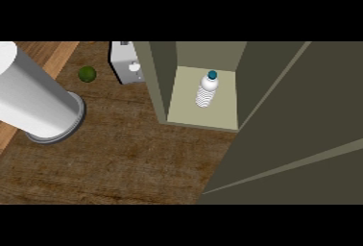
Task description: Pick up the bottled water, place it into the cabinet and close the cabinet
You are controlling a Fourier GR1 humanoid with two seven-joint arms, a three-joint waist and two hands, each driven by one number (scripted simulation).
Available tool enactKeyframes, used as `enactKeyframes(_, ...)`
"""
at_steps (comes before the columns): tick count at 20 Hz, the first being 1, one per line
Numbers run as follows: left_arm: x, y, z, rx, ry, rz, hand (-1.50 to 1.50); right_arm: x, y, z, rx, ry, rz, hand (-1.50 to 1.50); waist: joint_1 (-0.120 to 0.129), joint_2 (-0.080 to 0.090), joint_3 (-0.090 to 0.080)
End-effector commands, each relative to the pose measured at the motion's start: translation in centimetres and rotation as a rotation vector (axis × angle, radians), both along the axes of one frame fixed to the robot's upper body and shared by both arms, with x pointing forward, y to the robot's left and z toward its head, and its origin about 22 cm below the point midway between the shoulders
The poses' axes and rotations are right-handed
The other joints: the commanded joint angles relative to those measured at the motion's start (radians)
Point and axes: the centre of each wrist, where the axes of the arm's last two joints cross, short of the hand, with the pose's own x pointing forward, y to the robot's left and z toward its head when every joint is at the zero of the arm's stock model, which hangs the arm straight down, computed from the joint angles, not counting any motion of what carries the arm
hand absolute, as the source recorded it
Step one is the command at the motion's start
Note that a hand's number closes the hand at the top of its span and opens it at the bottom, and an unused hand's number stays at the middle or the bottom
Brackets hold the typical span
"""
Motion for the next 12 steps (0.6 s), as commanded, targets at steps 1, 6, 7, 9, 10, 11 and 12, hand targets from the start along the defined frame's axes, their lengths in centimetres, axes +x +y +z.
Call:
enactKeyframes(1, 0.0, 0.7, 0.4, -0.006, -0.016, -0.03, -1.5, -0.1, 4.6, 1.6, 0.026, 0.018, 0.06, 1.5, 0.021, 0.011, 0.002)
enactKeyframes(6, 0.0, 2.0, 0.9, 0.003, -0.034, -0.04, -1.5, 1.9, 9.6, 3.0, -0.104, 0.083, 0.211, 1.5, 0.039, 0.024, 0.008)
enactKeyframes(7, -0.3, 2.0, 0.9, -0.019, -0.037, -0.041, -1.5, 2.0, 10.4, 3.6, -0.117, 0.084, 0.242, 1.5, 0.042, 0.022, 0.01)
enactKeyframes(9, -0.9, 3.1, 0.8, -0.013, -0.032, -0.025, -1.5, 3.2, 11.7, 5.0, -0.119, 0.054, 0.317, 1.5, 0.04, 0.028, 0.014)
enactKeyframes(10, -1.4, 3.8, 0.5, 0.003, -0.035, -0.038, -1.5, 2.8, 12.2, 5.5, -0.105, 0.077, 0.342, 1.5, 0.038, 0.021, 0.013)
enactKeyframes(11, -1.7, 4.4, 0.4, -0.008, -0.03, -0.01, -1.5, 4.1, 12.7, 6.1, -0.11, 0.075, 0.362, 1.5, 0.016, 0.027, 0.015)
enactKeyframes(12, -2.5, 4.1, -0.1, -0.021, -0.025, -0.001, -1.5, 5.0, 13.7, 6.5, -0.119, 0.072, 0.34, 1.5, 0.023, 0.027, 0.015)
